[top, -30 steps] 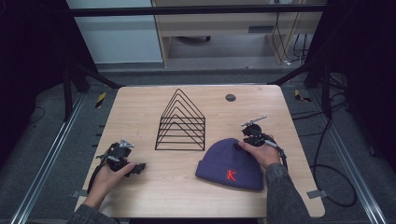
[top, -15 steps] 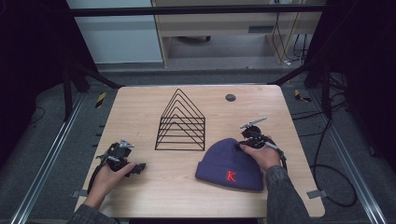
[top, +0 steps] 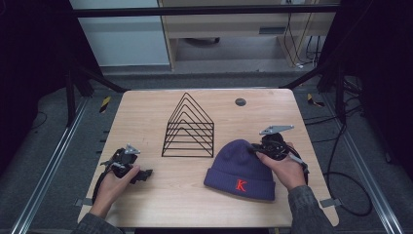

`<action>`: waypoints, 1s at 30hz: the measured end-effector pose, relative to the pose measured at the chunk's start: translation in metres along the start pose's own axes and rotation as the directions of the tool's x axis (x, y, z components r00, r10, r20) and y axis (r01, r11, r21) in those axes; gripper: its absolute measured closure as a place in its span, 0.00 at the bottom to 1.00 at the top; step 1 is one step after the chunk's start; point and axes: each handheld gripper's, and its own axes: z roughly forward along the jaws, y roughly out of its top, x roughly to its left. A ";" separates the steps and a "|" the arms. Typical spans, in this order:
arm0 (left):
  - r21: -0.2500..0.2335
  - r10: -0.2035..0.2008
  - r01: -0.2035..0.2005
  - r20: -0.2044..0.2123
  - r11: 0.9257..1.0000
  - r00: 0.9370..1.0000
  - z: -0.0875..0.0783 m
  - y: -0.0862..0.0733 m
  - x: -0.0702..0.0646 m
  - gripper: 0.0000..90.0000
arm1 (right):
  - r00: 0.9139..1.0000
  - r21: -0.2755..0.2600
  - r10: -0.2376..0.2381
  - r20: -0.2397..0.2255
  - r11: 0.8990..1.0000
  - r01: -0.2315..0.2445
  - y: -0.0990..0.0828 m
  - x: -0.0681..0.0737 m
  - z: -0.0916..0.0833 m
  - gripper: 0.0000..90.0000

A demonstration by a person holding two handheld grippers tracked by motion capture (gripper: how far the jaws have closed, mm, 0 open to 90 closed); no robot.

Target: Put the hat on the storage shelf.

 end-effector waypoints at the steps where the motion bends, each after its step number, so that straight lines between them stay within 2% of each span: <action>1: -0.003 -0.004 0.004 0.002 1.000 1.000 0.000 0.000 0.000 0.04 | 1.000 -0.012 -0.011 -0.004 1.000 0.011 0.001 0.003 -0.004 0.86; 3: -0.006 -0.008 0.008 0.011 1.000 1.000 -0.002 0.000 0.001 0.04 | 1.000 -0.028 -0.025 -0.009 0.999 0.025 0.005 0.011 -0.011 0.86; 10: -0.038 -0.009 0.009 -0.001 0.999 1.000 -0.007 0.001 0.003 0.04 | 0.993 -0.091 -0.116 -0.028 0.989 0.113 0.018 0.031 -0.032 0.86; 17: -0.082 -0.019 0.020 0.004 0.996 1.000 -0.012 0.002 0.005 0.05 | 0.986 -0.128 -0.158 -0.052 0.980 0.150 0.031 0.045 -0.045 0.86; 19: -0.092 -0.018 0.019 0.009 0.996 1.000 -0.013 0.002 0.005 0.05 | 0.983 -0.132 -0.174 -0.051 0.977 0.167 0.035 0.048 -0.048 0.87; 21: -0.105 -0.007 0.006 -0.005 0.994 1.000 -0.015 0.003 0.005 0.06 | 0.981 -0.139 -0.186 -0.051 0.974 0.177 0.039 0.051 -0.049 0.87; 24: -0.146 -0.017 0.016 -0.008 0.989 1.000 -0.020 0.003 0.006 0.07 | 0.979 -0.146 -0.196 -0.050 0.971 0.187 0.044 0.053 -0.051 0.87; 30: -0.152 -0.009 0.008 -0.006 0.988 1.000 -0.019 0.003 0.005 0.06 | 0.976 -0.153 -0.210 -0.048 0.968 0.201 0.050 0.054 -0.053 0.87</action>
